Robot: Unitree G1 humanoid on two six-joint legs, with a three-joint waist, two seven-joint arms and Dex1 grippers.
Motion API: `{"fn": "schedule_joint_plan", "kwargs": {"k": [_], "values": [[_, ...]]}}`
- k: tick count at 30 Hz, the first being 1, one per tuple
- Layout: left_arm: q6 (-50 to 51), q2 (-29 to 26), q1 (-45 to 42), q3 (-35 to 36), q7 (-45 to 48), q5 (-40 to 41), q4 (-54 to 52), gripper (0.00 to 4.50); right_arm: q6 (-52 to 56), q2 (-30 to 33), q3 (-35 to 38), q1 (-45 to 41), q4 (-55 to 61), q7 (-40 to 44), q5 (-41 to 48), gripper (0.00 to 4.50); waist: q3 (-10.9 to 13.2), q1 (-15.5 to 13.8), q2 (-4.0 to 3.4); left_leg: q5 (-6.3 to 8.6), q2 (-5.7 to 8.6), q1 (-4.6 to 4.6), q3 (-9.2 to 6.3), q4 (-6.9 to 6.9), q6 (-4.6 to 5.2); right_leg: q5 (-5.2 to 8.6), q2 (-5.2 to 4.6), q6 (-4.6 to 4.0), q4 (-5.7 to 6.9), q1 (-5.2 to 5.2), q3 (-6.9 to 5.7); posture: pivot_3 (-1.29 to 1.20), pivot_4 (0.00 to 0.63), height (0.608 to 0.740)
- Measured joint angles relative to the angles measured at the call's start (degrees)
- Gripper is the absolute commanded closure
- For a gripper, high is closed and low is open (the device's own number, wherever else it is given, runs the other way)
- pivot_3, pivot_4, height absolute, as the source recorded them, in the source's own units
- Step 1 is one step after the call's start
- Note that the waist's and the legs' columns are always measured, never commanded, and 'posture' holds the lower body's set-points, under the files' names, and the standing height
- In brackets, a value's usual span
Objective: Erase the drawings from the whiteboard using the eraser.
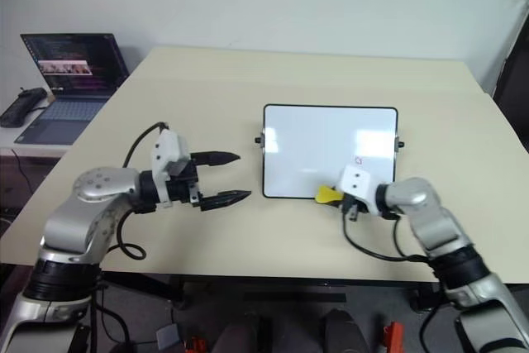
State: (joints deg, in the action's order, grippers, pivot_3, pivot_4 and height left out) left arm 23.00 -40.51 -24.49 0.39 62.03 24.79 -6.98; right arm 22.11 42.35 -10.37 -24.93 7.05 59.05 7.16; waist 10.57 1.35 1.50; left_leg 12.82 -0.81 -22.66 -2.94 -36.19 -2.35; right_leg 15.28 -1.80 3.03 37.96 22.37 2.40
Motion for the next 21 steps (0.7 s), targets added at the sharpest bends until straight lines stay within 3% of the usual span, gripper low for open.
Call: {"fn": "schedule_joint_plan", "kwargs": {"k": [4, 9, 15, 21], "values": [[-0.03, -0.13, -1.78, 0.05, 0.67, 0.19, 0.61, 0.0, 6.48, 7.19, 10.6, 1.82, 10.03, 3.21, 8.13, 3.49, 0.0, 0.26, 0.0, 0.02, -0.01, -0.22, -0.03, 0.09, -0.01, -0.1, 0.01, -0.22, -0.05, 0.24, -0.06, 0.0, 0.15, 0.74], [-1.34, -1.06, -3.18, 1.15, 1.35, -0.05, 3.64, 0.0, 8.28, 16.86, 22.51, 8.57, 7.5, 4.56, 9.67, 3.49, 0.01, 0.34, 0.0, 0.05, -0.01, -0.24, 0.03, 0.13, -0.01, -0.05, 0.01, -0.22, -0.13, 0.26, -0.05, 0.0, 0.15, 0.74], [-2.15, -1.04, -3.54, 1.07, 1.42, -0.85, 4.97, 0.0, 4.82, 19.16, 23.86, 12.01, 0.39, 4.17, 7.61, 3.49, 0.03, 0.59, -0.02, 0.04, -0.02, -0.2, 0.09, 0.1, -0.01, 0.11, 0.03, 0.04, -0.07, 0.26, 0.02, 0.0, 0.15, 0.74], [-1.89, -1.06, -3.71, 1.15, 1.03, -0.78, 4.76, 0.0, 3.37, 19.16, 24.72, 8.86, -3.03, 3.27, 8.03, 3.49, 0.03, 0.54, -0.02, 0.04, -0.02, -0.19, 0.09, 0.09, -0.02, 0.11, 0.04, 0.05, -0.05, 0.26, 0.03, 0.0, 0.15, 0.74]]}}
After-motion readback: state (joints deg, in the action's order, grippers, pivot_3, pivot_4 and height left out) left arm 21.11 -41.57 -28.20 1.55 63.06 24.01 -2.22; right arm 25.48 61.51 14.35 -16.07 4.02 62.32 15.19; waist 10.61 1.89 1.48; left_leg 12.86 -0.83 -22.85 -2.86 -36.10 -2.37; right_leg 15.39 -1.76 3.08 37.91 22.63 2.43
